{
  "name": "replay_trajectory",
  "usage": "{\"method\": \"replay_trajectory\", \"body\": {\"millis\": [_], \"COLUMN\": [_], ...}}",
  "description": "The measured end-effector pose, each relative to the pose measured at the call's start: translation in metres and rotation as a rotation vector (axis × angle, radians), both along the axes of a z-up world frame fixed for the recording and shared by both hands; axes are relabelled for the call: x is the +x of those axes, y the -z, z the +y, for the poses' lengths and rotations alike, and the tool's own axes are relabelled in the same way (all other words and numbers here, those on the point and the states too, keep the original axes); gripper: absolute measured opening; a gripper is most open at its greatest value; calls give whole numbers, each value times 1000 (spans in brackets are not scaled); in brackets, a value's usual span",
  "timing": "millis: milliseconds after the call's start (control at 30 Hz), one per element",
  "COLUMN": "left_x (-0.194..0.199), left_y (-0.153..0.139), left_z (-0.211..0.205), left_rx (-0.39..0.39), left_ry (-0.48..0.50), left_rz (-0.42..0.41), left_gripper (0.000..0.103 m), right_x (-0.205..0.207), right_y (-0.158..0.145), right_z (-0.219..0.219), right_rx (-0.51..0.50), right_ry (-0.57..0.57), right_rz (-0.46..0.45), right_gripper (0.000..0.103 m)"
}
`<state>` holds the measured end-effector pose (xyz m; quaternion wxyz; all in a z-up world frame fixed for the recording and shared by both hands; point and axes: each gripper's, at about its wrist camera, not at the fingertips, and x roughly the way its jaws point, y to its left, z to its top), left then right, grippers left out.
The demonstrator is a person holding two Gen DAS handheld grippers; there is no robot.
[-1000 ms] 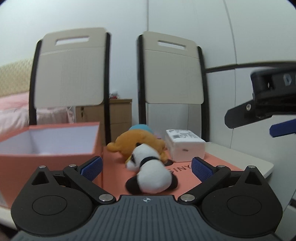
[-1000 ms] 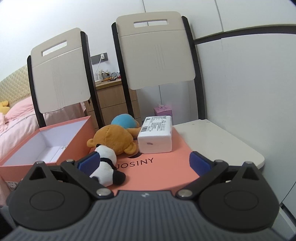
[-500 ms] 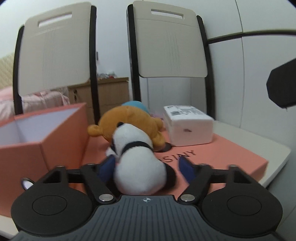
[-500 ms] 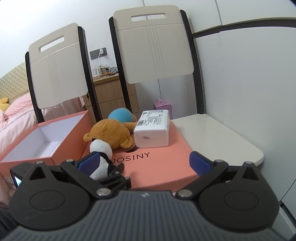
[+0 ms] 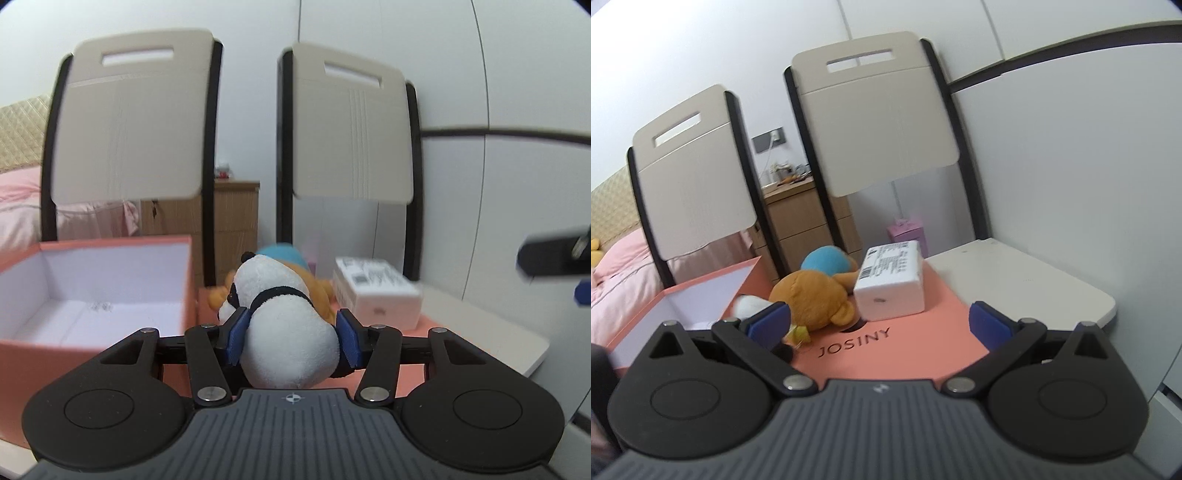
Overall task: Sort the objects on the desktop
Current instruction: 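Carry the panda plush with the left gripper into the pink box and release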
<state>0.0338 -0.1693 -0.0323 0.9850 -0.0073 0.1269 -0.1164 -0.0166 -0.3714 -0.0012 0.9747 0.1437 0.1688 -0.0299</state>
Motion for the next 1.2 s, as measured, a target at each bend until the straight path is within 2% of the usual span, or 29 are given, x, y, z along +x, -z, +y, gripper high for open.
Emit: {"method": "replay_trajectory", "body": {"millis": [100,233,333,433,567,667,867,1033,1167,1200], "left_x": [-10,-15,-7,15,54,83,130,151,156,156], "left_y": [-21,-49,-69,-83,-87,-89,-88,-75,-71,-70], "left_z": [14,36,60,85,125,157,206,225,226,225], "left_rx": [-57,-106,-104,-58,-18,-30,6,11,34,43], "left_ry": [9,4,-53,-145,-273,-323,-437,-471,-465,-466], "left_rz": [-43,-98,-146,-169,-119,-56,20,93,106,108], "left_gripper": [56,56,56,56,56,57,57,58,58,68], "right_x": [1,13,20,27,39,50,71,85,93,95], "right_y": [0,6,8,10,14,17,25,32,33,34], "right_z": [2,6,15,29,49,62,86,96,97,96], "right_rx": [-21,4,0,-8,-19,-18,-2,9,11,18], "right_ry": [41,35,17,-12,-54,-87,-160,-199,-196,-192], "right_rz": [-7,43,66,78,107,132,187,222,219,224], "right_gripper": [103,103,103,103,103,103,103,103,103,103]}}
